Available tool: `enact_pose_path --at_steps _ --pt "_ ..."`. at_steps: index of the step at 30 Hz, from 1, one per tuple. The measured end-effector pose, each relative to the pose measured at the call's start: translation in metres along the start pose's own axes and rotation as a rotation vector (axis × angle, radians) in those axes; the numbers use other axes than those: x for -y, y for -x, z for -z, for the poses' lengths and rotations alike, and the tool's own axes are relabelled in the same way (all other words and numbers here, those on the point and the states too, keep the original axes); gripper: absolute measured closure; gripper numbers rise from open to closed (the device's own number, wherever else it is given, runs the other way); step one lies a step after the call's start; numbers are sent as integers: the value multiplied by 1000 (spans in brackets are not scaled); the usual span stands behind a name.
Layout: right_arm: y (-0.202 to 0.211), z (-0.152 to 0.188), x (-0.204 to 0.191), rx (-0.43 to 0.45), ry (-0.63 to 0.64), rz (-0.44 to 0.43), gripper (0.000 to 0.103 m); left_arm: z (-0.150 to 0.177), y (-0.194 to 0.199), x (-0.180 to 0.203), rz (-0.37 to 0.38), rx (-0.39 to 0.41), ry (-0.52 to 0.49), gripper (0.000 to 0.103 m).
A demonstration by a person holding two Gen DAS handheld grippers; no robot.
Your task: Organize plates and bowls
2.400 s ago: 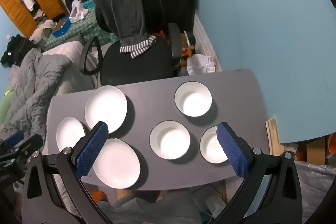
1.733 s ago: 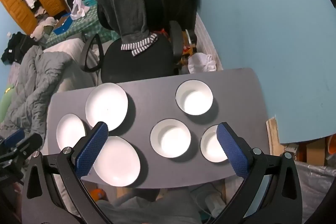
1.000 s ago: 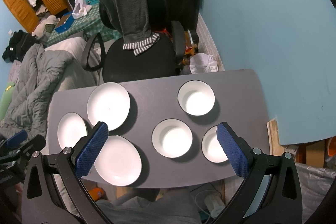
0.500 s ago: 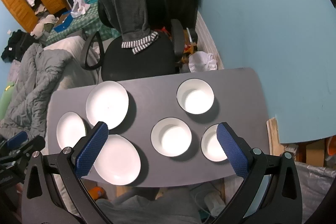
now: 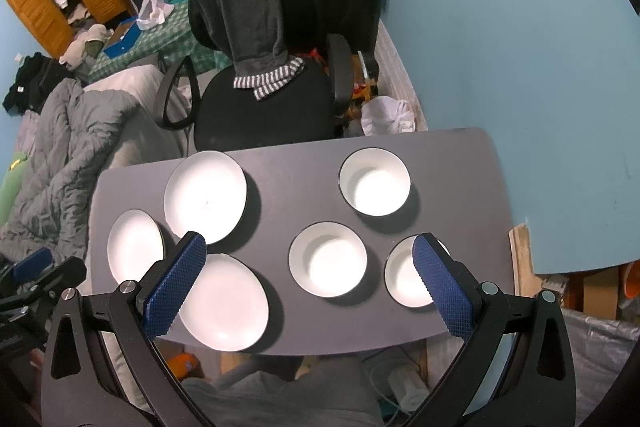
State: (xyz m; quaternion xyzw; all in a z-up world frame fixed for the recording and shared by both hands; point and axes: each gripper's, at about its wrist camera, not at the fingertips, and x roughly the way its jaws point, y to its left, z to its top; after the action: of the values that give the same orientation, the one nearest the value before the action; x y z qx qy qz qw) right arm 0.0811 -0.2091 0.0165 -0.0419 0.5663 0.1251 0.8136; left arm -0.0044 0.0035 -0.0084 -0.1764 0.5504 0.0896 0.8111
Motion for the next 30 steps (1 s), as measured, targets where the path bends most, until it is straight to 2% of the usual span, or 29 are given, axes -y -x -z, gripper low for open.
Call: enact_pose_path --at_steps 30 --pt "-16 -5 -11 -47 51 -20 2 8 -9 -17 -9 -23 33 4"
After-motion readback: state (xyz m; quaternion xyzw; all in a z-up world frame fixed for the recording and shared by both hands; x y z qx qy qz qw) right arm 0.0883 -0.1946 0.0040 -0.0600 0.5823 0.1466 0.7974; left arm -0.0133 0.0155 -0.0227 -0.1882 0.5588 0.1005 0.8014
